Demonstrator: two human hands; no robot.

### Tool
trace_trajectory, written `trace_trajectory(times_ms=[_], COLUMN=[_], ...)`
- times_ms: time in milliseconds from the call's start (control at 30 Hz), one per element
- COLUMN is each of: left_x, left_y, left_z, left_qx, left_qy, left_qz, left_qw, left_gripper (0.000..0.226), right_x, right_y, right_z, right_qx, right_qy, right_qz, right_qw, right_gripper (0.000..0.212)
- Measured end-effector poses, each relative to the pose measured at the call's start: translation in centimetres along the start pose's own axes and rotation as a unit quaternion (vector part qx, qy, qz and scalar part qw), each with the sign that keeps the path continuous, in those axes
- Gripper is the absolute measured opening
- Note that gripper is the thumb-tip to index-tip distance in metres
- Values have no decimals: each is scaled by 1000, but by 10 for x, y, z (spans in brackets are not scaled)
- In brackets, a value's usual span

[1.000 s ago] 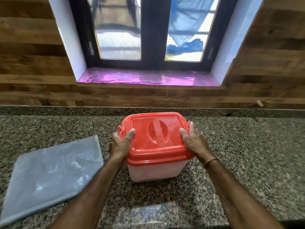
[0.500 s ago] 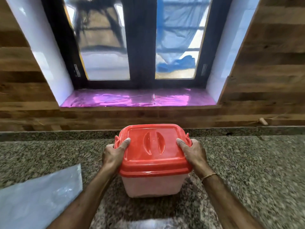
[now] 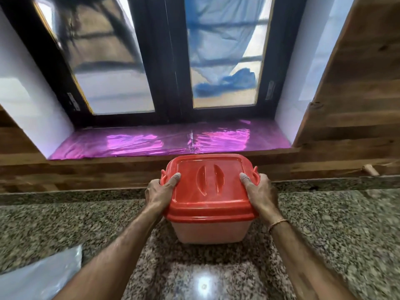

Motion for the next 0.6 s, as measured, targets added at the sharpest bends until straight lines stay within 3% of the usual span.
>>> trace_trajectory(times_ms=[333,467,600], left_x=[-2,-33,-106], left_y=[0,17,21], left_z=[7,31,97], left_qx=[1,69,68], left_qy=[-30,-67,-98], left_qz=[37,32,-19], left_qw=[999,995,993], left_gripper=[84,95,86], right_x=[-2,-8,29], right_y=[4,42,121], right_z=[8,46,105], right_qx=[1,-89,-259], right_qy=[65,157,176], right_qz=[23,-70,-169], right_qw=[998,981,935], right_gripper=[70,69,63])
Point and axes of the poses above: each hand's wrist, its own y-axis away from the middle knuckle, its own x-axis out of the palm, z = x × y, the point moved 5 cm from there along -y, towards the middle knuckle, and after that the axes turned 13 degrees about -x, right-handed, at the moved point
